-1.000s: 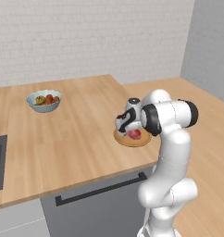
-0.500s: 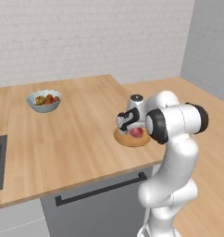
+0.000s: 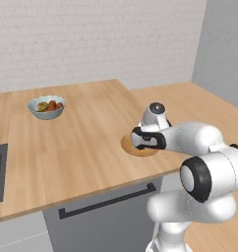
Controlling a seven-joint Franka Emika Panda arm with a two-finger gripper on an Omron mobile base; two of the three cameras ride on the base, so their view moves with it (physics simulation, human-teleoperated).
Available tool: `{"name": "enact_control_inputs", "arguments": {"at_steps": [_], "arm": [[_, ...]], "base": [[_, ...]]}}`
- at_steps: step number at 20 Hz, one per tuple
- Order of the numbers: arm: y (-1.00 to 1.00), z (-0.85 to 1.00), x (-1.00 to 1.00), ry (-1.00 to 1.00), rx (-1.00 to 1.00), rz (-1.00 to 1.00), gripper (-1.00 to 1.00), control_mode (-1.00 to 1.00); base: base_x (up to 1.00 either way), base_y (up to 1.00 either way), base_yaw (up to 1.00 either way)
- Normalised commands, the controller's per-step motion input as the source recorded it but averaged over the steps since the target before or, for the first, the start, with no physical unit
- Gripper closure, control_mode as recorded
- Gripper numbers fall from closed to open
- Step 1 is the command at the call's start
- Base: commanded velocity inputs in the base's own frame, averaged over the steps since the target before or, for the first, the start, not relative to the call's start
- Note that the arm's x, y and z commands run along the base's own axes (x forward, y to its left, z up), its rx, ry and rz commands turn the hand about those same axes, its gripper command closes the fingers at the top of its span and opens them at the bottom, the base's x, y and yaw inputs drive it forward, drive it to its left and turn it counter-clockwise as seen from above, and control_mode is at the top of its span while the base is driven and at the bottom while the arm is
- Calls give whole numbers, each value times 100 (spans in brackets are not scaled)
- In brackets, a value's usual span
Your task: Pick up the knife from the drawer and place it on the cutting board. Then place the meat from the plate to the cutting board.
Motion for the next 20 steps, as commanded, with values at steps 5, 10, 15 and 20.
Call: {"name": "enact_control_inputs", "arguments": {"at_steps": [5, 10, 15, 20], "arm": [[6, 0, -40, -1, 0, 7, 100, 100], [0, 0, 0, 0, 0, 0, 100, 100], [0, 0, 0, 0, 0, 0, 100, 100], [0, 0, 0, 0, 0, 0, 100, 100]], "base": [[-42, 43, 11], [-42, 100, 17], [-22, 100, 10], [-22, 100, 7]]}}
